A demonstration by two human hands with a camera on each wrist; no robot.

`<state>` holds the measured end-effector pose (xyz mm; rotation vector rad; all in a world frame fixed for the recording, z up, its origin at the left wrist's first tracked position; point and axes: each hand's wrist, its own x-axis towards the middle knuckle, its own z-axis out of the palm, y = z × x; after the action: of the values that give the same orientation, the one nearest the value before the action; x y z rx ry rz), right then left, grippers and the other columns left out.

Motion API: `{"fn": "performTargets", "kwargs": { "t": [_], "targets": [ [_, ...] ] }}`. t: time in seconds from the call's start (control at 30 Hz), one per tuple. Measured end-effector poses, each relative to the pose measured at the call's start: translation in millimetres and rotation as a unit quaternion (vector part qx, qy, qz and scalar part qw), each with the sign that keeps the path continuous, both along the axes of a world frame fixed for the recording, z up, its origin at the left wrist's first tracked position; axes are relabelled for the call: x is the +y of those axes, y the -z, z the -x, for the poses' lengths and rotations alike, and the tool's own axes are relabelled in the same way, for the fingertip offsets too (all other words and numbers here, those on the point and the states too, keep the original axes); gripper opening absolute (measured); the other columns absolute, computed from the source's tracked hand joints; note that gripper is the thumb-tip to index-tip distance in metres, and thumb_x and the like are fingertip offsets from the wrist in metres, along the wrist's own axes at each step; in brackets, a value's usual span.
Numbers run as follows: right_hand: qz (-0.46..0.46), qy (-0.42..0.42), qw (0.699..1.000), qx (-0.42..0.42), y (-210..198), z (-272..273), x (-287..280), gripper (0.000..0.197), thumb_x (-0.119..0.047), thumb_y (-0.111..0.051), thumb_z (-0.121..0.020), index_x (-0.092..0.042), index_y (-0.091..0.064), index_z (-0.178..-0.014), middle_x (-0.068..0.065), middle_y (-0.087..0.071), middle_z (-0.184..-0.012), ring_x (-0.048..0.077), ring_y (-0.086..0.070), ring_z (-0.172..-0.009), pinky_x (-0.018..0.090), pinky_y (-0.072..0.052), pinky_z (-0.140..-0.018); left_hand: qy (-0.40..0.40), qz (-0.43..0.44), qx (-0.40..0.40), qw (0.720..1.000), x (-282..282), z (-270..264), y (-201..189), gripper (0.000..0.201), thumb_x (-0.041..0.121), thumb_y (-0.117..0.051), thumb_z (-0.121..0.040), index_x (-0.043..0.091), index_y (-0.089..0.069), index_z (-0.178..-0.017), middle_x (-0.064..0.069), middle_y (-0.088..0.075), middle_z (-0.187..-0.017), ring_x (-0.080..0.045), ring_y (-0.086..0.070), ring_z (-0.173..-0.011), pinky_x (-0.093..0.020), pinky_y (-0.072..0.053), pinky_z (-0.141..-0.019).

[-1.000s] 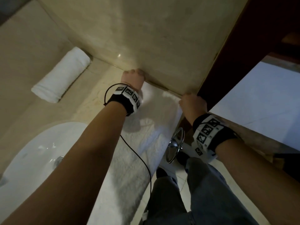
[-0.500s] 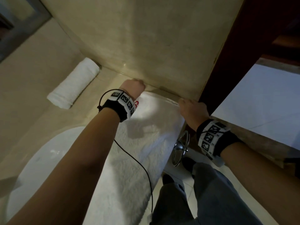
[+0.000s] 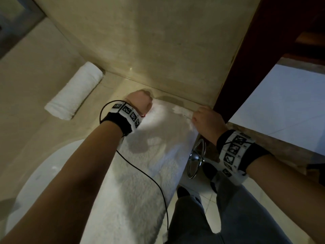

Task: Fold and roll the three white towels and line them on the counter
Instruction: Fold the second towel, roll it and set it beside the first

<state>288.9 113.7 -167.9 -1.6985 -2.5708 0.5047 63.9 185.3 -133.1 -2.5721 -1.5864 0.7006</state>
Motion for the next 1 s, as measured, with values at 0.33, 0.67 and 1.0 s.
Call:
{"fn": "performTargets", "kwargs": {
  "t": [0.33,0.67,1.0],
  "targets": [
    [0.091,0.204,0.969,0.11,-1.6,-0.2,19.5,0.02,-0.015,-0.059,-0.086,-0.004,-0.064,-0.101,0.016,-0.061,-0.107,0.032,-0.058,-0.102,0.03,-0.046,-0.076,-0.17,0.049,-0.158,0.971,23.3,0.3,5.2,0.042,0.013,-0.063,-0.087,0.013,-0.054,-0.128,-0.009,-0.053,-0.134,-0.027,-0.048,-0.124,-0.032,-0.036,-0.105],
    [0.077,0.096,0.992,-0.011,-14.4,1.9,24.9,0.014,-0.014,-0.057,-0.088,-0.001,-0.056,-0.094,0.023,-0.06,-0.104,0.035,-0.057,-0.097,0.034,-0.039,-0.07,-0.032,0.112,-0.04,0.992,31.7,2.2,-5.5,0.037,0.009,-0.053,-0.092,0.002,-0.05,-0.128,-0.016,-0.048,-0.134,-0.03,-0.045,-0.124,-0.034,-0.032,-0.101],
    [-0.052,-0.049,0.983,-0.171,-21.1,11.0,26.8,0.026,-0.008,-0.035,-0.062,-0.017,-0.055,-0.049,0.0,-0.053,-0.051,0.016,-0.055,-0.047,0.018,-0.039,-0.038,0.124,-0.043,0.016,0.991,31.7,2.8,-2.7,0.031,0.008,-0.037,-0.065,0.014,-0.066,-0.058,-0.001,-0.057,-0.055,-0.018,-0.056,-0.047,-0.018,-0.034,-0.035]
  ]
}}
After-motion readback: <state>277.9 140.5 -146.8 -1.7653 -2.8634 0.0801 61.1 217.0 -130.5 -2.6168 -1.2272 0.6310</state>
